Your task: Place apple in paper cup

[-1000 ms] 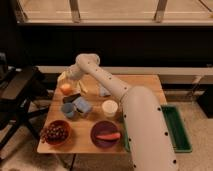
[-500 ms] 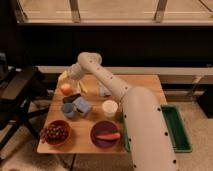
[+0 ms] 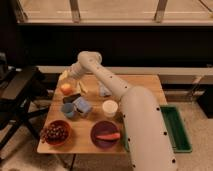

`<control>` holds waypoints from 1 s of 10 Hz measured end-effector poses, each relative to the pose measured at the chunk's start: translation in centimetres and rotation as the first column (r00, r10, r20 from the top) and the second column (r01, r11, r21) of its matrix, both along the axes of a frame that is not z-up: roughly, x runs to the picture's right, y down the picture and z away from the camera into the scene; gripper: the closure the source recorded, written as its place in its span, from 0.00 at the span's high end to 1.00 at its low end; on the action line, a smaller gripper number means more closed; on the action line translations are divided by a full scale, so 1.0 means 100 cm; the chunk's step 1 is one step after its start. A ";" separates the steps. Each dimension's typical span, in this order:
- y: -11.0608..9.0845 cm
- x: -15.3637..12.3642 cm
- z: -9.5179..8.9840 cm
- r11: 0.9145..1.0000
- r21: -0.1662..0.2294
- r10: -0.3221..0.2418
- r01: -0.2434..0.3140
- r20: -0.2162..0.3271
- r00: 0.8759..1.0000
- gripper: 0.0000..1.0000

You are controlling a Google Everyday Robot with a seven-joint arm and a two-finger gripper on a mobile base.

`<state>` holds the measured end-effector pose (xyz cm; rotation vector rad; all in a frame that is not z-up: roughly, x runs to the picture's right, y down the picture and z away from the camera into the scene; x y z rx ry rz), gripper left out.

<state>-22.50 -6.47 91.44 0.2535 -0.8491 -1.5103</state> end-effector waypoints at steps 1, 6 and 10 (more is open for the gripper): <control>0.001 -0.004 0.000 1.000 0.021 -0.020 0.020 -0.016 1.000 0.65; 0.008 -0.004 0.007 0.997 0.064 -0.046 0.052 -0.094 0.994 0.65; 0.008 -0.001 0.007 0.997 0.058 -0.036 0.042 -0.103 0.994 0.65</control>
